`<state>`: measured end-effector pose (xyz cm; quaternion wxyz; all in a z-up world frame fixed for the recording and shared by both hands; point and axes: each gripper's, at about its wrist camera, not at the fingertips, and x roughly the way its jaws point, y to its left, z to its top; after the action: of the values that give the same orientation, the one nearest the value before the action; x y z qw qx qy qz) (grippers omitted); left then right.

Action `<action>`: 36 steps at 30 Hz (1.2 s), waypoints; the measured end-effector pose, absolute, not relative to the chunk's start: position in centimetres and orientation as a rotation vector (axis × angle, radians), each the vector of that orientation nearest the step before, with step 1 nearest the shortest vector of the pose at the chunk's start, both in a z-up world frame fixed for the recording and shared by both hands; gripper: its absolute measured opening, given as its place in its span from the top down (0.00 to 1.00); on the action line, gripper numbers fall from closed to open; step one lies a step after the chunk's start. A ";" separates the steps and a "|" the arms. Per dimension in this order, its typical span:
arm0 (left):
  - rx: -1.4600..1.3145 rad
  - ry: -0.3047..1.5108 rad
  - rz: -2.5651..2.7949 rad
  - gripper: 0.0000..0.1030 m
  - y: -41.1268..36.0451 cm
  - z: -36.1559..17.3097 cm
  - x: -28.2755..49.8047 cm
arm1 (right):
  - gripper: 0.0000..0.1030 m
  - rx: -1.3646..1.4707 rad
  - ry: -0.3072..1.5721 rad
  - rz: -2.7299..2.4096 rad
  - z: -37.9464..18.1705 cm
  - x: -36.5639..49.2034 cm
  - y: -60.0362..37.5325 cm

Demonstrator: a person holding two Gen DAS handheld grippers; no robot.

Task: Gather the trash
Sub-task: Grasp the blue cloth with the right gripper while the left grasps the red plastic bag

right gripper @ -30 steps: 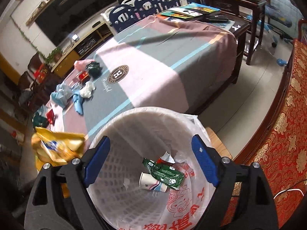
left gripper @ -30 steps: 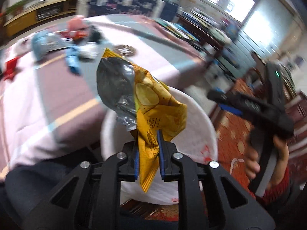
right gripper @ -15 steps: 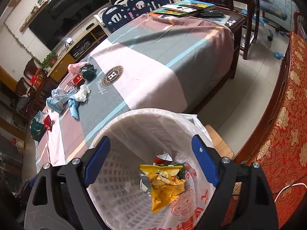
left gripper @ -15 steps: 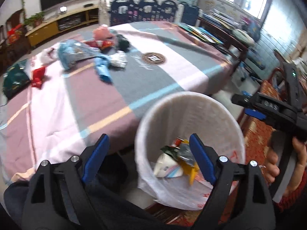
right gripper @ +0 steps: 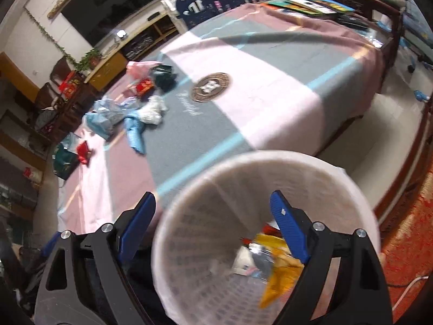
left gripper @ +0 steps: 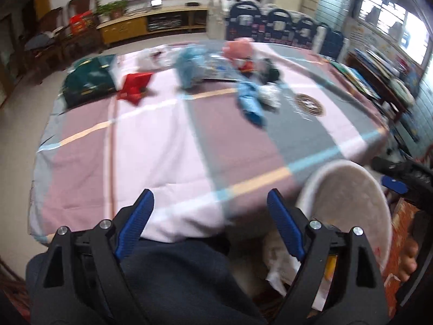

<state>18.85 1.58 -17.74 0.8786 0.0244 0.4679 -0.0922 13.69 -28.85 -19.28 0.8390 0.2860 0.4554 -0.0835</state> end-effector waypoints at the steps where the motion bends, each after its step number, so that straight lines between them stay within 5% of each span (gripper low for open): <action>1: 0.030 0.982 -0.156 0.17 2.8 -18.0 19.5 | 0.18 0.598 0.952 -0.150 -19.0 15.2 -28.1; 14: -0.162 0.939 0.047 0.16 14.3 -19.8 27.9 | 0.18 0.182 0.963 -0.021 -22.2 35.1 -16.5; 22: -0.178 0.869 -0.093 0.14 12.1 -20.8 38.5 | 0.73 0.058 1.020 -0.005 -25.0 38.7 -14.7; 26: -0.090 0.912 -0.077 0.13 9.8 -22.9 42.9 | 0.87 0.108 1.033 0.087 -24.6 37.1 -14.4; 30: -0.078 0.950 -0.082 0.16 8.3 -24.3 45.7 | 0.87 0.130 1.035 0.161 -24.3 35.1 -13.5; 31: -0.054 0.947 -0.078 0.22 7.8 -24.5 46.0 | 0.87 0.137 1.036 0.166 -24.2 34.7 -13.3; 32: -0.039 0.949 -0.093 0.43 7.5 -24.8 46.1 | 0.86 0.157 1.039 0.173 -24.1 34.4 -13.4; 36: -0.019 0.943 -0.142 0.59 7.0 -25.2 45.9 | 0.50 0.264 1.003 0.161 -22.7 32.9 -14.4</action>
<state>45.89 7.02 -25.20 0.8884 -0.0093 0.4539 -0.0684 32.88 -14.39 -22.67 0.8653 0.1258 0.4790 0.0768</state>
